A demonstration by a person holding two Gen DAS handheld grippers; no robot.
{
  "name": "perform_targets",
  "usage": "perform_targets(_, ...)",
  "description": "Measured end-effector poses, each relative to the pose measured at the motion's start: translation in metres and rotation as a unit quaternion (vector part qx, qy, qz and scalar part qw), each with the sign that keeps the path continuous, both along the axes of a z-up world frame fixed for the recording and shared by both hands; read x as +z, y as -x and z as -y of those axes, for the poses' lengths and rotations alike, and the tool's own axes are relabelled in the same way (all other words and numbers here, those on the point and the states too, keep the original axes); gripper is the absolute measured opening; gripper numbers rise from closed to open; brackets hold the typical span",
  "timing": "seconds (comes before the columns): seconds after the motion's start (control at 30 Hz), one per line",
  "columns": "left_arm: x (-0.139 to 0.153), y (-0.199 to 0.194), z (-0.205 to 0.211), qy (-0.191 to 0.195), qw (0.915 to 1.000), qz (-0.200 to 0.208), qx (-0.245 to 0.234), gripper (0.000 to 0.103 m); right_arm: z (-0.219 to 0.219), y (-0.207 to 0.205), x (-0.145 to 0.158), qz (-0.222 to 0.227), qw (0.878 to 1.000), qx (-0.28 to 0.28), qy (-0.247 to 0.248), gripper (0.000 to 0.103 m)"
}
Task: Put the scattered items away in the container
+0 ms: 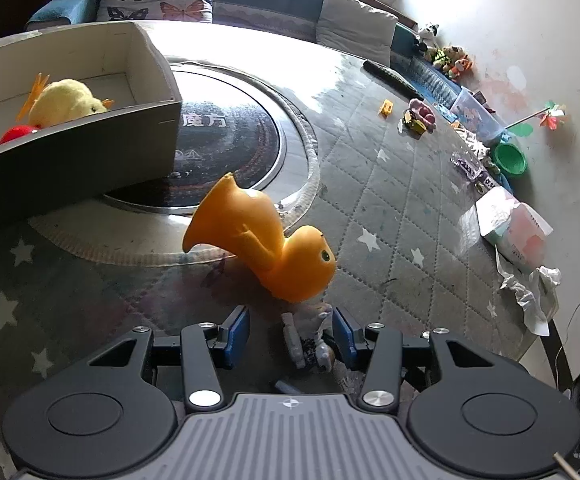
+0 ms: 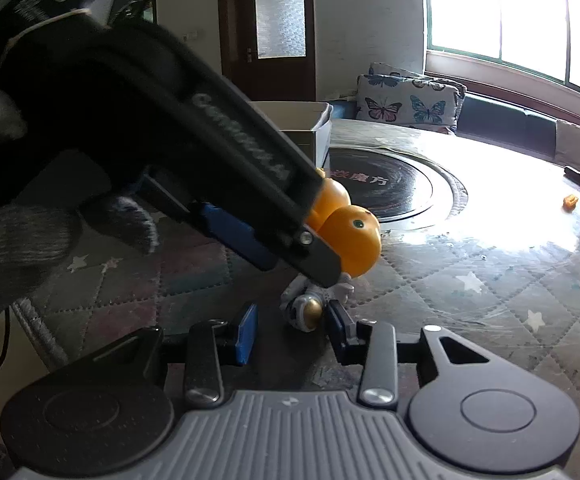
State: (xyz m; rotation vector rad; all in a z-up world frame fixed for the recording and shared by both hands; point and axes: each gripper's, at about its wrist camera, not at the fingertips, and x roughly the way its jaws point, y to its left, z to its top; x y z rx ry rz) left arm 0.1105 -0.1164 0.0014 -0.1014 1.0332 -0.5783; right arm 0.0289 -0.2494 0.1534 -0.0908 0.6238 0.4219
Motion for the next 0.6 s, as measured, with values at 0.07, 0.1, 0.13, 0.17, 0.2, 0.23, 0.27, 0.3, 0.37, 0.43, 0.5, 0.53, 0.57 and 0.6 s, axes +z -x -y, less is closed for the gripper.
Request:
perform_targets(0.07, -0.002, -0.001, 0.004, -0.003, 1.0000, -0.001, -0.003, 0.048, 0.000, -0.001, 0.000, 0.000, 1.000, 0.000, -0.002, 0.040)
perform_targets(0.1, -0.003, -0.002, 0.005, -0.005, 1.0000, -0.002, -0.004, 0.048, 0.001, -0.001, 0.000, -0.001, 1.000, -0.001, -0.003, 0.040)
perform_targets(0.13, -0.004, -0.003, 0.007, -0.007, 1.0000, -0.003, -0.005, 0.048, 0.002, -0.002, 0.000, -0.001, 1.000, -0.001, -0.005, 0.040)
perform_targets(0.17, -0.006, -0.004, 0.009, -0.008, 0.9999, -0.005, -0.005, 0.048, 0.002, -0.002, 0.000, -0.002, 1.000, -0.003, -0.006, 0.039)
perform_targets(0.2, -0.007, -0.005, 0.010, -0.007, 0.9999, -0.008, -0.005, 0.046, 0.001, -0.003, 0.000, -0.003, 1.000, -0.005, -0.007, 0.039)
perform_targets(0.23, -0.008, -0.006, 0.010, -0.006, 0.9999, -0.010, -0.005, 0.044, 0.001, -0.003, 0.000, -0.003, 1.000, -0.008, -0.007, 0.038)
perform_targets(0.27, -0.009, -0.006, 0.010, -0.004, 0.9999, -0.010, -0.004, 0.043, 0.001, -0.003, 0.000, -0.003, 1.000, -0.011, -0.007, 0.038)
perform_targets(0.3, -0.010, -0.006, 0.009, -0.002, 0.9999, -0.010, -0.004, 0.040, 0.000, -0.004, 0.000, -0.003, 1.000, -0.015, -0.006, 0.037)
perform_targets(0.37, -0.011, -0.007, 0.006, 0.003, 0.9999, -0.013, 0.001, 0.033, 0.001, -0.003, -0.001, -0.002, 1.000, -0.018, -0.005, 0.037)
perform_targets(0.43, -0.011, -0.008, 0.001, 0.008, 0.9998, -0.017, 0.007, 0.030, 0.001, -0.003, -0.001, -0.001, 1.000, -0.021, -0.002, 0.037)
perform_targets(0.5, -0.012, -0.008, -0.002, 0.012, 0.9996, -0.020, 0.013, 0.029, 0.002, -0.003, 0.000, -0.001, 1.000, -0.025, 0.001, 0.037)
perform_targets(0.53, -0.012, -0.008, -0.003, 0.012, 0.9996, -0.020, 0.014, 0.029, 0.003, -0.003, 0.000, -0.002, 1.000, -0.026, 0.000, 0.037)
perform_targets(0.57, -0.012, -0.007, -0.004, 0.013, 0.9996, -0.021, 0.016, 0.029, 0.003, -0.003, 0.000, -0.002, 1.000, -0.027, 0.001, 0.037)
perform_targets(0.6, -0.012, -0.006, -0.005, 0.013, 0.9995, -0.022, 0.019, 0.029, 0.002, -0.003, 0.000, -0.002, 1.000, -0.029, 0.002, 0.037)
